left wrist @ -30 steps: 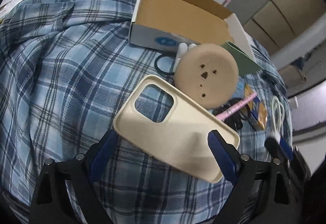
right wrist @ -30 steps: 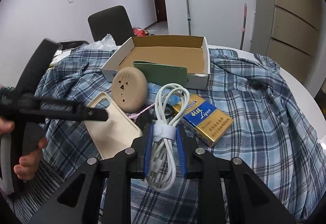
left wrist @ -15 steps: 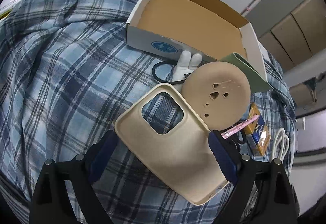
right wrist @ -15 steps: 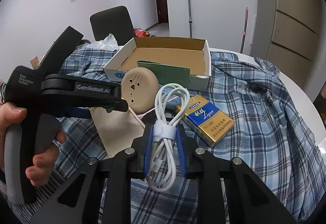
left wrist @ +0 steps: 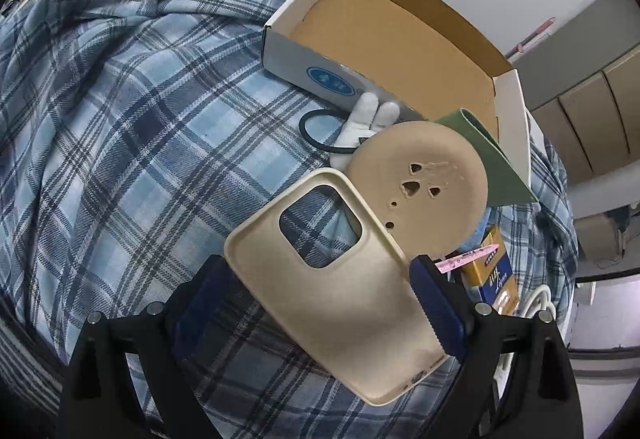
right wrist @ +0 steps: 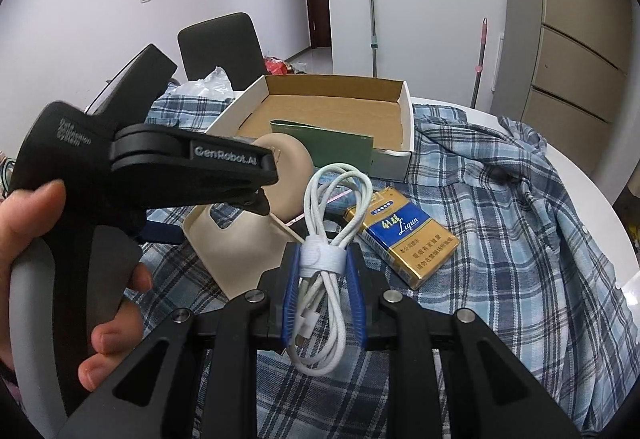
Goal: Organize soft objects
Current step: 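Grasp the beige phone case edge with the left gripper while the right holds the cable, then lift the phone case with the left gripper while the right lifts the cable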
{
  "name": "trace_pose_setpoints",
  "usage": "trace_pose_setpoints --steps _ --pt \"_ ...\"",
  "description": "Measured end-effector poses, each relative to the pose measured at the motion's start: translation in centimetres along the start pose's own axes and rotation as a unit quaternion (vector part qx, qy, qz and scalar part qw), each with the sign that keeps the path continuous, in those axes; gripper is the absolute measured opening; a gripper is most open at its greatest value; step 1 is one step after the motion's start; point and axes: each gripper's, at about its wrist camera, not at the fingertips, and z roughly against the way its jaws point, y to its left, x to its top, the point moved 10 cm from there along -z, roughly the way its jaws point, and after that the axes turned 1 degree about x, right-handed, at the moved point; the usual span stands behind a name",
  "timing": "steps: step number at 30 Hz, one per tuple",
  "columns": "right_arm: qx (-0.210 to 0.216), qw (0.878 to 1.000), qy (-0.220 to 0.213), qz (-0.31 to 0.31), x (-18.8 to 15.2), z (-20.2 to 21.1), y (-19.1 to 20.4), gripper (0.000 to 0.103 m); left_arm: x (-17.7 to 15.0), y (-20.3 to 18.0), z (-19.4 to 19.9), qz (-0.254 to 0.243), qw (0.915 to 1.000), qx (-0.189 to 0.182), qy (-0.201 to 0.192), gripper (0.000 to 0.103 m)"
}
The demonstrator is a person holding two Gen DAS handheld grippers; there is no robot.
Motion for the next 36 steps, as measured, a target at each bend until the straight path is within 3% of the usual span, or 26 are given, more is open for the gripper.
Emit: trace_pose_setpoints --steps 7,11,14,18,19,22,25,26,27,28,32,36 --pt "0.002 1.0 0.008 0.005 -0.2 0.0 0.2 0.022 0.5 0.0 -0.3 0.032 0.9994 0.013 -0.005 0.093" --pt "0.004 1.0 0.008 0.001 -0.1 -0.1 0.0 0.022 1.0 -0.4 -0.5 0.018 0.9996 0.019 -0.012 0.093" --pt "0.005 1.0 0.009 -0.002 -0.1 -0.1 -0.2 0.022 1.1 -0.6 -0.5 -0.008 0.9996 0.021 -0.016 0.09" --pt "0.006 1.0 0.008 0.001 -0.1 -0.1 -0.1 0.022 1.6 -0.6 0.2 -0.077 0.9964 0.032 -0.016 0.064" --pt "0.005 1.0 0.008 0.002 -0.1 -0.1 0.0 0.022 1.8 -0.5 0.5 -0.096 0.9944 0.04 -0.015 0.064" --pt "0.004 1.0 0.008 0.004 -0.1 -0.1 0.1 0.022 1.5 -0.1 -0.3 -0.16 0.985 0.037 0.053 0.059" --pt "0.003 1.0 0.008 0.0 -0.1 -0.1 0.1 0.022 1.4 0.4 -0.1 -0.166 0.9835 0.02 0.07 0.061" --pt "0.004 1.0 0.009 -0.002 -0.2 -0.1 0.1 0.022 1.5 0.4 0.5 -0.16 0.9853 0.005 0.058 0.066" --pt "0.004 1.0 0.009 -0.003 -0.2 -0.1 0.1 0.022 1.5 0.3 1.1 -0.153 0.987 -0.008 0.049 0.079" --pt "0.004 1.0 0.011 -0.004 -0.2 -0.1 0.0 0.022 1.3 0.3 1.6 -0.141 0.9886 -0.022 0.047 0.085" --pt "-0.004 1.0 0.019 -0.005 -0.3 -0.4 -0.1 0.022 -0.5 -0.1 2.4 -0.092 0.99 -0.082 0.069 0.085" --pt "-0.01 0.999 0.051 0.0 -1.1 -1.5 -0.4 0.022 -1.9 -0.5 1.8 -0.077 0.9898 -0.083 0.086 0.085"
